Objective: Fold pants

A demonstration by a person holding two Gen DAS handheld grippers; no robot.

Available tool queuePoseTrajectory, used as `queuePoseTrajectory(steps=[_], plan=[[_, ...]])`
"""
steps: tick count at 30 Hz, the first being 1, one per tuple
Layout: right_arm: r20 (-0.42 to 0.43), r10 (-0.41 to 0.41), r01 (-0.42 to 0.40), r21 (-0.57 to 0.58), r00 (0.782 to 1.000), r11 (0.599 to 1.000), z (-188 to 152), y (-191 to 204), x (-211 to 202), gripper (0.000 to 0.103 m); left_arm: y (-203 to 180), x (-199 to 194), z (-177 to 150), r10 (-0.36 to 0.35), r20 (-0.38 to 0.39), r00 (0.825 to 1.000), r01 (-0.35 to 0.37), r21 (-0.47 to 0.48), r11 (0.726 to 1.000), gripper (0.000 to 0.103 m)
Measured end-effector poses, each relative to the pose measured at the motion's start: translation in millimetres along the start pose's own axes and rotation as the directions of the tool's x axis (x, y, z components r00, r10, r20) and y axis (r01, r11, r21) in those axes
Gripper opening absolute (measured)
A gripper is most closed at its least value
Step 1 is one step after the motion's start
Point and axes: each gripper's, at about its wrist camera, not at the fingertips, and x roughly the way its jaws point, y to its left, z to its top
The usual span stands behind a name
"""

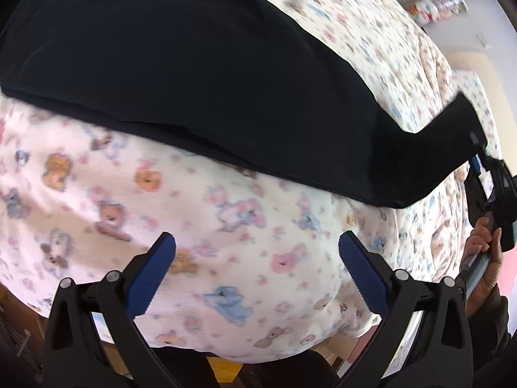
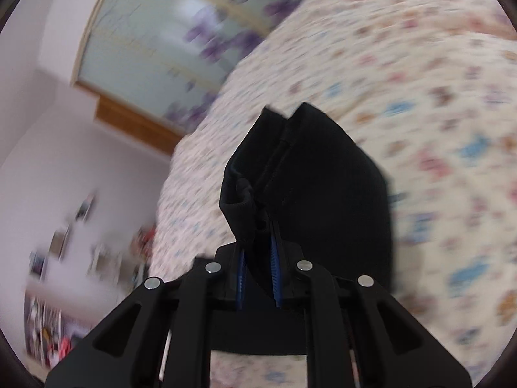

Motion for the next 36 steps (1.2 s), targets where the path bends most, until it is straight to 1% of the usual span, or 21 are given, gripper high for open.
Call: queuePoseTrajectory(steps=[3, 4, 6, 8, 11, 12, 15, 20, 22, 24, 25, 27, 28, 29, 30, 31, 32, 33, 34, 36], plan=[[-0.068, 0.060, -0.062, -0.023, 0.996, 0.998, -11.5, 31.7, 35.2, 0.014, 14.6, -7.2, 0.3, -0.005, 0.018, 1.000, 0.006, -0.034, 0.999, 0.101], [-0.102, 0.077, -0.081, -0.036, 0.992, 0.996, -18.9, 45.8, 54.9, 0.014, 21.4, -9.9, 0.3, -0.006, 0.024, 1.000, 0.007, -0.048, 0.999, 0.101], [-0.150, 0.096, -0.103, -0.041, 0.984, 0.994, -30.6, 61.2, 78.8, 0.014, 32.1, -13.9, -0.4, -0.010, 0.033, 0.999, 0.013, -0.073, 0.997, 0.101], [-0.207, 0.118, -0.129, -0.041, 0.971, 0.991, -47.5, 77.1, 109.7, 0.014, 43.0, -18.4, -1.4, -0.012, 0.042, 0.999, 0.016, -0.094, 0.995, 0.101], [-0.280, 0.108, -0.130, -0.060, 0.954, 0.990, -73.3, 94.9, 145.2, 0.014, 60.6, -24.9, -3.6, -0.011, 0.053, 0.999, 0.017, -0.123, 0.992, 0.101], [-0.313, 0.097, -0.124, -0.067, 0.945, 0.990, -83.6, 100.6, 160.4, 0.014, 67.8, -27.6, -4.6, -0.009, 0.058, 0.998, 0.017, -0.136, 0.991, 0.101], [-0.370, 0.078, -0.113, -0.074, 0.926, 0.991, -102.8, 108.5, 184.4, 0.014, 86.0, -34.9, -7.7, -0.005, 0.071, 0.997, 0.017, -0.174, 0.985, 0.101], [-0.394, 0.058, -0.109, -0.109, 0.917, 0.988, -127.2, 128.6, 200.0, 0.014, 115.1, -43.7, -12.2, 0.002, 0.091, 0.996, 0.020, -0.238, 0.971, 0.101], [-0.419, 0.010, -0.086, -0.163, 0.908, 0.983, -138.1, 133.8, 207.4, 0.014, 122.4, -44.3, -14.1, 0.002, 0.091, 0.996, 0.022, -0.257, 0.966, 0.101], [-0.448, -0.054, -0.060, -0.235, 0.892, 0.970, -155.5, 138.1, 218.0, 0.014, 128.6, -45.2, -15.0, 0.001, 0.091, 0.996, 0.024, -0.273, 0.962, 0.101], [-0.472, -0.130, -0.030, -0.318, 0.872, 0.948, -168.4, 139.9, 227.2, 0.015, 130.9, -45.6, -15.2, 0.000, 0.091, 0.996, 0.026, -0.278, 0.960, 0.101], [-0.485, -0.252, 0.008, -0.449, 0.837, 0.893, -187.6, 140.2, 240.3, 0.015, 134.4, -46.1, -15.5, -0.003, 0.086, 0.996, 0.027, -0.284, 0.958, 0.101], [-0.487, -0.324, 0.019, -0.531, 0.811, 0.847, -198.8, 140.6, 244.8, 0.015, 135.1, -46.5, -15.5, -0.004, 0.085, 0.996, 0.028, -0.284, 0.958, 0.101], [-0.480, -0.352, 0.017, -0.572, 0.803, 0.820, -204.0, 140.1, 243.5, 0.015, 136.5, -47.7, -15.7, -0.007, 0.085, 0.996, 0.031, -0.284, 0.958, 0.101], [-0.464, -0.367, 0.007, -0.613, 0.806, 0.790, -207.5, 144.4, 237.2, 0.020, 137.6, -49.3, -15.1, -0.010, 0.089, 0.996, 0.035, -0.282, 0.959, 0.101], [-0.462, -0.359, -0.003, -0.617, 0.811, 0.787, -206.2, 144.7, 232.7, 0.025, 139.2, -50.8, -13.9, -0.011, 0.094, 0.996, 0.037, -0.279, 0.960, 0.101], [-0.470, -0.349, -0.012, -0.610, 0.811, 0.792, -205.6, 144.7, 227.5, 0.034, 140.1, -51.7, -13.2, -0.013, 0.098, 0.995, 0.040, -0.274, 0.961, 0.101], [-0.482, -0.336, -0.021, -0.595, 0.809, 0.803, -204.7, 145.1, 221.5, 0.037, 141.3, -51.7, -12.7, -0.013, 0.099, 0.995, 0.040, -0.271, 0.962, 0.101], [-0.488, -0.318, -0.029, -0.579, 0.813, 0.815, -203.6, 146.2, 214.4, 0.039, 142.5, -51.2, -11.7, -0.015, 0.097, 0.995, 0.042, -0.273, 0.961, 0.101], [-0.508, -0.277, -0.051, -0.539, 0.815, 0.841, -200.0, 150.4, 205.1, 0.061, 146.0, -50.1, -11.6, -0.024, 0.098, 0.995, 0.051, -0.283, 0.958, 0.101]])
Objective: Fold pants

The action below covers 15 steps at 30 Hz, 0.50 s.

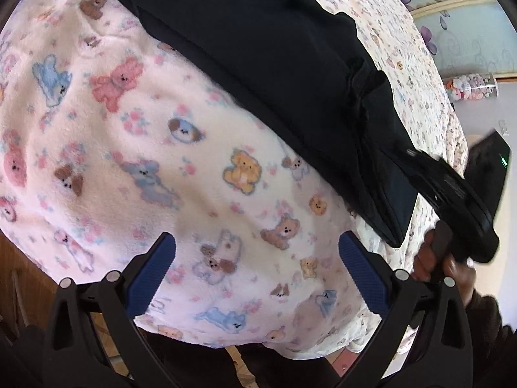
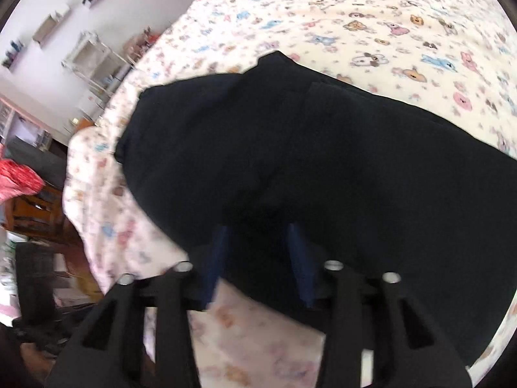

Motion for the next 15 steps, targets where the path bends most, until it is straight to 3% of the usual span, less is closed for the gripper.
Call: queuePoseTrajectory(steps=[2, 5, 14, 15], plan=[[0.038, 0.048, -0.049, 0.026, 0.998, 0.998, -1.6, -0.6, -11.7, 0.061, 1.2, 0.7, 2.2, -0.007, 0.000, 1.000, 0.007, -0.009, 1.000, 0.101], [0.097, -0.013, 0.013, 0.006, 0.995, 1.000, 3.9, 2.8, -14.1, 0.045, 1.4, 2.3, 1.8, -0.014, -0.004, 1.000, 0.014, -0.007, 1.000, 0.101], [0.004, -0.079, 0.079, -0.072, 0.997, 0.994, 15.5, 13.7, 35.2, 0.040, 22.3, -1.7, -3.6, 0.008, -0.023, 1.000, -0.009, -0.030, 1.000, 0.101], [-0.007, -0.117, 0.116, -0.091, 0.993, 0.989, 15.3, 14.2, 41.9, 0.035, 24.9, -1.7, -3.4, 0.012, -0.025, 1.000, -0.013, -0.037, 0.999, 0.101]])
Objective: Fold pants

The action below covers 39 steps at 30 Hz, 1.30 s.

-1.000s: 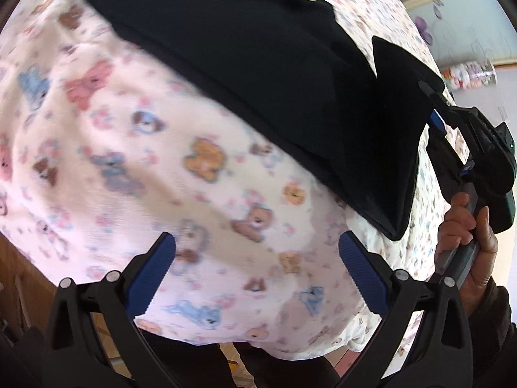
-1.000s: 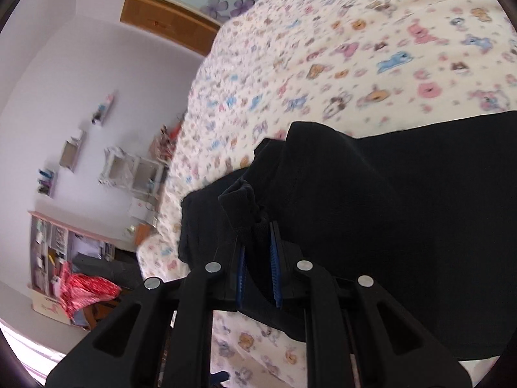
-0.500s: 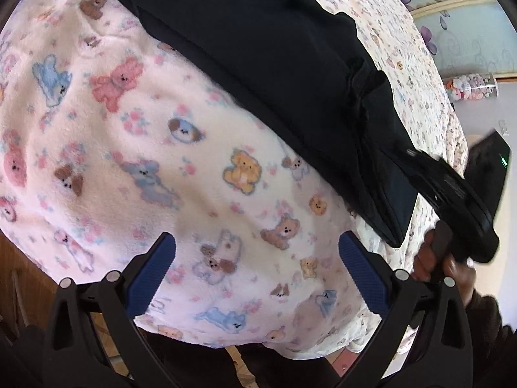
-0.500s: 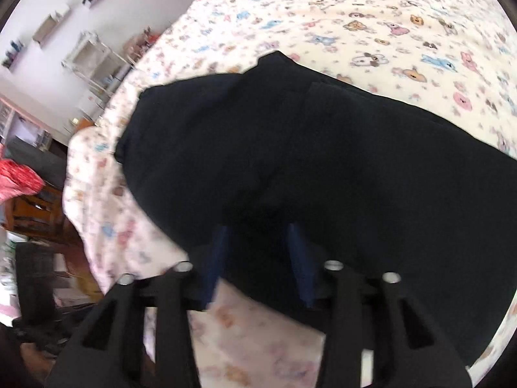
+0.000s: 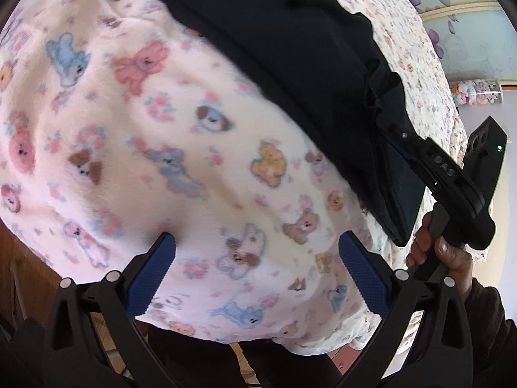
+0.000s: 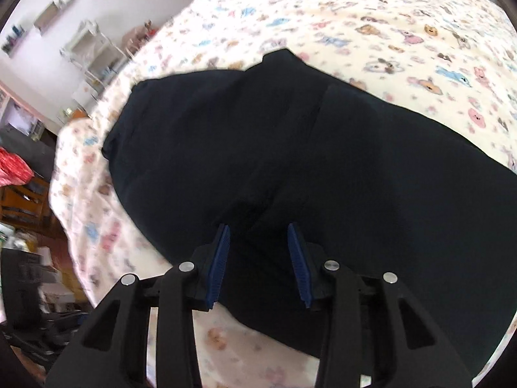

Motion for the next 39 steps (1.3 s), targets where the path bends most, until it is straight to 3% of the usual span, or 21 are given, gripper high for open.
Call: queuePoseTrajectory(steps=[2, 3, 6, 15, 17, 19, 21, 23, 26, 29, 32, 33, 35, 39], plan=[[-0.023, -0.024, 0.025, 0.023, 0.999, 0.999, -0.2, -6.8, 8.4, 0.021, 4.9, -0.8, -0.2, 0.003, -0.003, 1.000, -0.003, -0.017, 1.000, 0.101], [-0.019, 0.001, 0.001, 0.086, 1.000, 0.996, 0.0, -16.5, 7.8, 0.015, 6.2, -1.9, -0.3, 0.002, -0.003, 1.000, -0.002, -0.021, 1.000, 0.101], [0.010, 0.082, -0.082, 0.200, 0.997, 0.976, -0.7, -33.2, -1.2, 0.013, 8.3, -4.7, 0.1, -0.002, 0.003, 1.000, 0.002, -0.020, 1.000, 0.101], [0.129, 0.250, -0.270, 0.183, 0.960, 0.945, 21.0, -9.4, -39.0, 0.013, 6.9, -2.2, 0.3, -0.022, 0.001, 1.000, 0.022, -0.026, 0.999, 0.101], [0.096, 0.205, -0.216, 0.114, 0.974, 0.970, 25.1, 8.0, -29.3, 0.013, 5.7, -1.1, 1.0, -0.019, -0.004, 1.000, 0.019, -0.020, 1.000, 0.101], [-0.005, 0.122, -0.121, 0.067, 0.993, 0.990, 22.1, 16.9, -1.0, 0.013, 5.1, -1.2, 1.9, -0.018, -0.007, 1.000, 0.018, -0.022, 1.000, 0.101], [-0.097, 0.055, -0.048, 0.074, 0.994, 0.996, 12.9, 11.6, 23.9, 0.015, 5.3, -3.4, 3.4, -0.018, -0.002, 1.000, 0.018, -0.022, 1.000, 0.101], [-0.087, 0.045, -0.040, 0.059, 0.995, 0.997, 11.3, 12.2, 21.1, 0.018, 7.4, -7.0, 5.7, -0.019, 0.003, 1.000, 0.019, -0.019, 1.000, 0.101], [-0.096, 0.045, -0.045, 0.004, 0.994, 0.999, 12.2, 19.7, 13.2, 0.032, 9.9, -8.1, 8.8, -0.019, 0.008, 1.000, 0.019, -0.021, 1.000, 0.101], [-0.072, 0.068, -0.070, -0.022, 0.995, 0.997, 14.1, 21.7, 2.6, 0.035, 10.5, -7.2, 11.3, -0.026, 0.012, 1.000, 0.027, -0.036, 0.999, 0.101], [-0.020, 0.088, -0.087, 0.013, 0.996, 0.996, 16.0, 18.4, -6.2, 0.064, 11.0, -8.5, 14.7, -0.039, 0.026, 0.999, 0.041, -0.051, 0.998, 0.101], [-0.031, 0.082, -0.081, 0.015, 0.996, 0.997, 14.6, 16.6, -0.6, 0.064, 11.1, -8.8, 16.2, -0.044, 0.029, 0.999, 0.045, -0.053, 0.998, 0.101], [-0.139, 0.051, -0.051, 0.000, 0.989, 0.999, 8.4, 16.6, 24.3, 0.063, 12.7, -10.6, 20.3, -0.053, 0.033, 0.998, 0.055, -0.061, 0.997, 0.101], [-0.068, 0.131, -0.128, 0.051, 0.989, 0.991, 12.8, 10.1, 9.2, 0.063, 21.8, -23.5, 36.5, -0.131, 0.081, 0.988, 0.140, -0.119, 0.983, 0.101]])
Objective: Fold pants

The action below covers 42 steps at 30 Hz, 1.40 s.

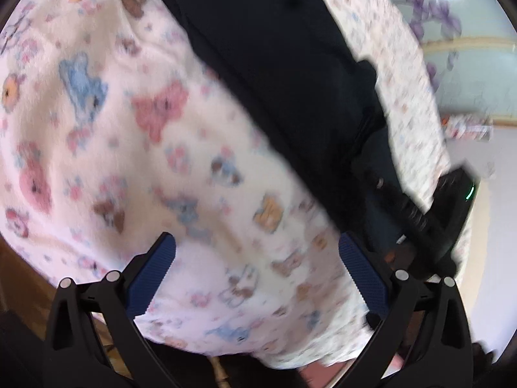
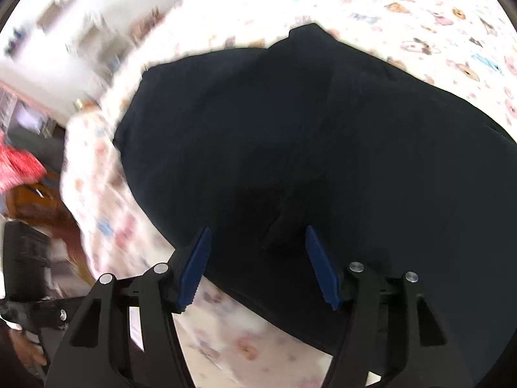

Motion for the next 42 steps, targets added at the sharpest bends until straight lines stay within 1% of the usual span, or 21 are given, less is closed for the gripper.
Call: queuePoseTrajectory(steps=[1, 2, 4, 5, 8, 11, 13, 15, 17, 19, 23, 26, 29, 30, 31, 35, 36, 37, 39, 41, 42], plan=[[-0.067, -0.024, 0.025, 0.009, 0.997, 1.000, -1.0, -4.0, 9.7, 0.063, 1.8, -3.6, 9.1, -0.024, 0.013, 1.000, 0.024, -0.016, 1.000, 0.101], [-0.081, -0.025, 0.025, 0.005, 0.996, 1.000, -2.1, -5.2, 10.9, 0.063, 3.2, -6.6, 16.6, -0.038, 0.023, 0.999, 0.039, -0.028, 0.999, 0.101], [-0.041, -0.004, 0.004, 0.005, 0.999, 1.000, 1.1, -2.8, -4.9, 0.063, 4.5, -13.2, 34.3, -0.073, 0.050, 0.996, 0.076, -0.059, 0.995, 0.101], [-0.015, 0.013, -0.013, 0.025, 1.000, 1.000, 2.2, -3.5, -14.3, 0.066, 6.1, -18.4, 47.3, -0.099, 0.077, 0.992, 0.105, -0.082, 0.991, 0.101], [0.068, 0.091, -0.100, 0.136, 0.994, 0.986, 2.1, -12.3, -47.2, 0.087, 16.2, -26.2, 84.2, -0.167, 0.125, 0.978, 0.185, -0.148, 0.971, 0.101], [0.105, 0.159, -0.181, 0.258, 0.982, 0.949, -5.1, -27.4, -66.3, 0.087, 29.3, -23.8, 116.7, -0.222, 0.141, 0.965, 0.251, -0.239, 0.938, 0.101], [0.110, 0.183, -0.209, 0.314, 0.977, 0.926, -11.3, -37.0, -73.1, 0.087, 36.8, -18.4, 133.8, -0.251, 0.148, 0.956, 0.285, -0.294, 0.912, 0.101], [0.128, 0.197, -0.230, 0.346, 0.972, 0.910, -16.6, -43.2, -78.2, 0.087, 43.9, -14.5, 145.8, -0.241, 0.165, 0.956, 0.283, -0.329, 0.901, 0.101], [0.150, 0.220, -0.261, 0.380, 0.964, 0.887, -23.5, -46.4, -80.6, 0.087, 47.2, -9.5, 152.1, -0.182, 0.159, 0.970, 0.228, -0.347, 0.910, 0.101], [0.144, 0.234, -0.273, 0.398, 0.961, 0.876, -29.0, -49.2, -82.9, 0.087, 48.6, -3.0, 155.2, -0.162, 0.144, 0.976, 0.204, -0.355, 0.912, 0.101], [0.114, 0.236, -0.262, 0.392, 0.965, 0.882, -30.8, -44.5, -72.6, 0.087, 49.8, 15.8, 162.9, -0.139, 0.105, 0.985, 0.168, -0.359, 0.918, 0.101], [0.115, 0.234, -0.261, 0.392, 0.965, 0.882, -31.6, -45.5, -74.0, 0.087, 54.9, 25.6, 170.1, -0.133, 0.120, 0.984, 0.170, -0.380, 0.909, 0.101], [0.115, 0.229, -0.256, 0.393, 0.967, 0.883, -33.2, -47.5, -76.2, 0.087, 52.6, 28.1, 175.2, -0.175, 0.166, 0.970, 0.229, -0.404, 0.886, 0.101], [0.109, 0.230, -0.254, 0.395, 0.967, 0.883, -34.2, -48.6, -75.3, 0.087, 49.8, 26.1, 176.5, -0.188, 0.180, 0.965, 0.246, -0.391, 0.887, 0.101], [0.098, 0.226, -0.246, 0.400, 0.969, 0.883, -35.8, -50.0, -73.4, 0.087, 44.3, 22.1, 177.2, -0.204, 0.197, 0.959, 0.264, -0.366, 0.892, 0.101], [0.074, 0.227, -0.236, 0.430, 0.971, 0.872, -41.8, -53.2, -64.8, 0.087, 8.0, -1.9, 177.8, -0.327, 0.257, 0.910, 0.378, -0.184, 0.907, 0.101], [0.069, 0.229, -0.236, 0.436, 0.971, 0.868, -42.6, -53.1, -62.3, 0.087, 2.8, -4.6, 177.1, -0.341, 0.260, 0.903, 0.388, -0.157, 0.908, 0.101], [0.063, 0.232, -0.236, 0.441, 0.971, 0.866, -43.1, -52.0, -59.2, 0.087, 1.4, -5.3, 175.0, -0.341, 0.260, 0.904, 0.385, -0.142, 0.912, 0.101], [0.052, 0.238, -0.236, 0.435, 0.970, 0.869, -42.7, -48.7, -54.5, 0.087, -0.7, 4.4, 179.9, -0.286, 0.230, 0.930, 0.326, -0.160, 0.932, 0.101], [0.040, 0.246, -0.239, 0.424, 0.969, 0.874, -42.4, -43.2, -50.2, 0.087, 4.9, 15.9, 187.8, -0.231, 0.203, 0.951, 0.273, -0.213, 0.938, 0.101], [0.037, 0.248, -0.240, 0.419, 0.968, 0.875, -42.4, -41.0, -49.3, 0.087, 10.3, 17.6, 186.9, -0.225, 0.206, 0.952, 0.270, -0.226, 0.936, 0.101]])
